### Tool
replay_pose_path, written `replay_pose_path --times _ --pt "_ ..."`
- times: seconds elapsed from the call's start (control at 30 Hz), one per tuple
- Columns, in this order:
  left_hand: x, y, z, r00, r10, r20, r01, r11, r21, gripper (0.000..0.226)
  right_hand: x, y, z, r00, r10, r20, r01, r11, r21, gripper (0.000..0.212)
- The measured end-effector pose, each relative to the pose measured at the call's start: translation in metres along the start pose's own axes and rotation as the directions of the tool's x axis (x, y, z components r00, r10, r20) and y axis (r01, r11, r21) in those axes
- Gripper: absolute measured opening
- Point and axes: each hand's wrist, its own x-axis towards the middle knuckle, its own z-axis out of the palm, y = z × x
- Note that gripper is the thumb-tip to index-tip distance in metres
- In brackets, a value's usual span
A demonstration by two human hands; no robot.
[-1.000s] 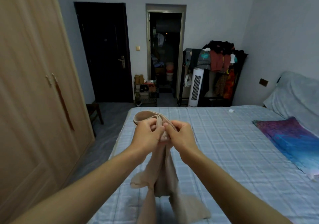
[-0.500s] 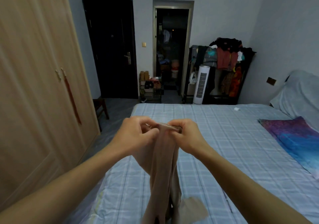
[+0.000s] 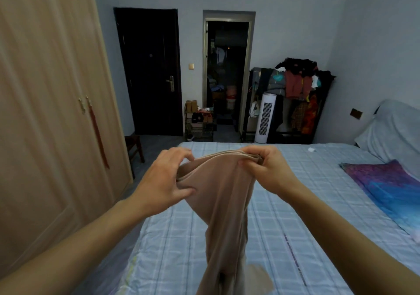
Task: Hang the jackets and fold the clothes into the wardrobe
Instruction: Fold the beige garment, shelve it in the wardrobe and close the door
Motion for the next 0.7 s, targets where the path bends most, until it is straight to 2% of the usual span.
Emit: replay_pose_path --times 0.13,0.23,0.47,0.53,0.67,0.7 --pt "0.004 -0.007 0.0 0.994 0.017 0.106 -0.012 0.999 -0.048 0.025 -0.006 -0.004 -0.011 0.999 -0.026 -0.021 0.025 0.999 -0.024 0.03" --pt "0.002 -0.007 -0.001 0.992 0.069 0.109 -0.055 0.991 -0.121 0.019 -0.01 -0.005 -0.02 0.999 -0.021 -0.04 0.02 0.999 -0.031 0.033" --pt "0.015 0.026 -0.036 0.99 0.014 -0.137 -0.055 0.951 -0.305 0.021 -0.02 -0.016 -0.047 0.992 0.011 -0.125 -0.017 0.999 -0.048 0.022" --pt "0.019 0.041 -0.05 0.986 0.002 -0.168 -0.065 0.927 -0.369 0.021 -0.025 -0.025 -0.056 0.987 -0.002 -0.161 -0.011 0.997 -0.078 0.021" --pt "0.029 0.07 -0.075 0.98 0.004 -0.2 -0.09 0.902 -0.422 0.048 -0.04 -0.044 -0.07 0.973 -0.021 -0.229 -0.007 0.993 -0.122 0.02" --pt "0.032 0.076 -0.08 0.982 -0.023 -0.186 -0.06 0.901 -0.429 0.044 -0.044 -0.048 -0.073 0.968 -0.029 -0.25 -0.004 0.992 -0.129 0.022"
